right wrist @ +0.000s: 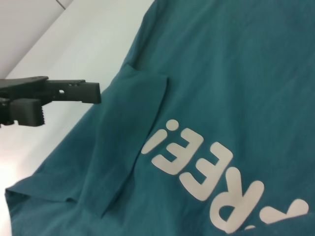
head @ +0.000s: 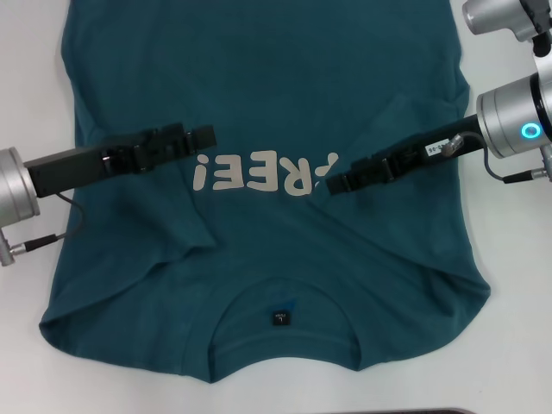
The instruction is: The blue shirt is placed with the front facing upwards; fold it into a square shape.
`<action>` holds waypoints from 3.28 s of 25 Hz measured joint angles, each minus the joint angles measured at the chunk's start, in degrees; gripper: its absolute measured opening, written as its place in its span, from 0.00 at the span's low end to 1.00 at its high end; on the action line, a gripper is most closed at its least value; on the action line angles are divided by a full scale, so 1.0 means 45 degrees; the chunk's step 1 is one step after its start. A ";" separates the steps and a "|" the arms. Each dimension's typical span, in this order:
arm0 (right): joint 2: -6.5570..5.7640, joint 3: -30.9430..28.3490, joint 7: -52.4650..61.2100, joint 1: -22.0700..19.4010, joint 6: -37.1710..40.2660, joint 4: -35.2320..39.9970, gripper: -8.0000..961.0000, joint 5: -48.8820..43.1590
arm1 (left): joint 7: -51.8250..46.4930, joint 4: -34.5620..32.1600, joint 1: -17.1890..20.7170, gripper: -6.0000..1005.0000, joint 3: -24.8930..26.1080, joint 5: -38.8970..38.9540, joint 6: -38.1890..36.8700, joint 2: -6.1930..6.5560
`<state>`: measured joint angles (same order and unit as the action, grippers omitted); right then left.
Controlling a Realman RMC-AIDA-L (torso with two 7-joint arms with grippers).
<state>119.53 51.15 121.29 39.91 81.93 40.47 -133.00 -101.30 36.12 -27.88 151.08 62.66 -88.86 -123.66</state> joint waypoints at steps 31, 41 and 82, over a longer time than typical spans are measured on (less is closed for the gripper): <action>-0.0121 -0.2790 -0.6794 -0.3367 0.0180 -0.0485 0.92 0.5344 | 0.0209 0.0274 0.0047 0.90 0.0126 0.0000 -0.0682 0.0314; -0.0158 -0.3175 -0.7763 -0.3780 0.1369 -0.0607 0.96 0.5161 | 0.0158 0.0275 0.0336 0.90 -0.0006 -0.0063 -0.1665 0.0582; -0.0658 -0.2531 -0.7129 -0.3017 0.2539 -0.0422 0.95 0.4108 | -0.4933 0.2110 0.2954 0.90 0.0771 -0.3583 -0.4353 0.2380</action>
<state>116.57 39.75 89.21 26.34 93.36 38.57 -114.52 -123.50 45.62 -14.59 154.55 46.54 -108.44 -112.95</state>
